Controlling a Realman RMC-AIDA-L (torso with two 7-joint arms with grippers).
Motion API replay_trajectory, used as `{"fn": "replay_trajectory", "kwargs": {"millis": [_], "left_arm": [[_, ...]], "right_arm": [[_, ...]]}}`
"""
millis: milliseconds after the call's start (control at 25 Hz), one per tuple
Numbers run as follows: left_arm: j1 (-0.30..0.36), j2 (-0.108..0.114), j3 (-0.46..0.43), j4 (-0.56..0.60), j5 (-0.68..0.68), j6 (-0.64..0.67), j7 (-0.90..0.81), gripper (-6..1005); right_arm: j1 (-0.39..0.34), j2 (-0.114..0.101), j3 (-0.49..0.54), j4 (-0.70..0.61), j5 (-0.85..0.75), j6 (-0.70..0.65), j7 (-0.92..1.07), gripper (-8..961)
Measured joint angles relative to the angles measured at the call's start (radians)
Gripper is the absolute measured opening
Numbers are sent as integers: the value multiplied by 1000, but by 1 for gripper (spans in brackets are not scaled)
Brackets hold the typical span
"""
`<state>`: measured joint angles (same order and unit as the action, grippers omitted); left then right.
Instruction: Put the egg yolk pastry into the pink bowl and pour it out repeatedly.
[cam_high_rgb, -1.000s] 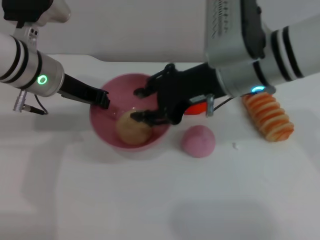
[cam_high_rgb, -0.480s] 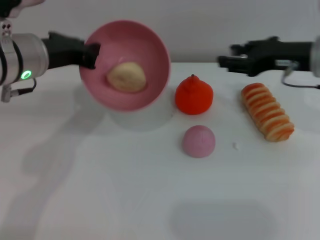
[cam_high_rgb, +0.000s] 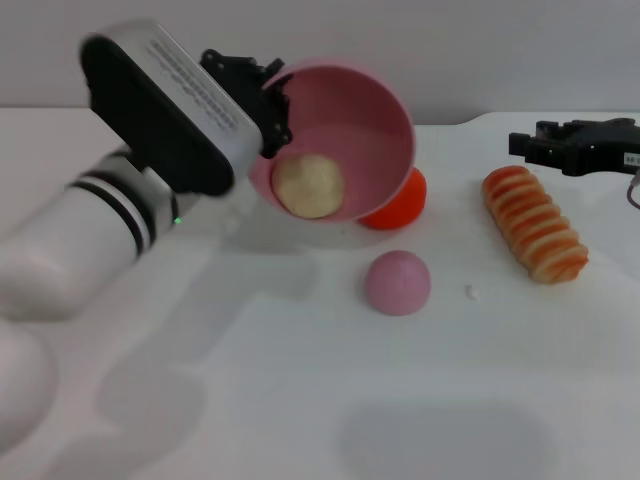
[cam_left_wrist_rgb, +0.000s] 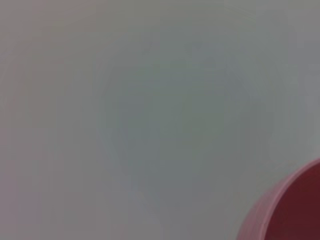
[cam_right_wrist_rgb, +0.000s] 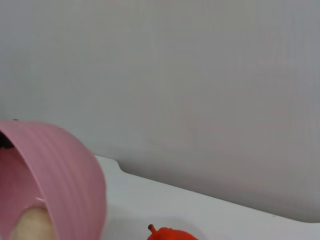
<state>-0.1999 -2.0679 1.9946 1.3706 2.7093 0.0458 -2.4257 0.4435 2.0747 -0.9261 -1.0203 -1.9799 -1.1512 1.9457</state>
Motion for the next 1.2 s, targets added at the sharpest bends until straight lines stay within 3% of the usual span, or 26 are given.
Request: {"fn": "replay_trajectory", "kwargs": {"millis": [160,280,480,720,1200], "left_arm": [[-36,-3,78,-163,16,-256,81,6],[-72,-7,162,-331,7,-497,267,5],[-132,-11,328,-531,-144,-826,575,5],[-158,-11,433,-588,-257,-937,798,6],[-158,-11,525,-603,-263,-1060,951,5]], "right_arm": [[-1,0,1,2,2,-1,0,518],[-1,-1,1,2,3,1,0,520],[7,-1,-2,3,5,6,-2,524],[19,-1,0,6,5,8,-4,529],[23,0,-6,6,6,11,-4,537]]}}
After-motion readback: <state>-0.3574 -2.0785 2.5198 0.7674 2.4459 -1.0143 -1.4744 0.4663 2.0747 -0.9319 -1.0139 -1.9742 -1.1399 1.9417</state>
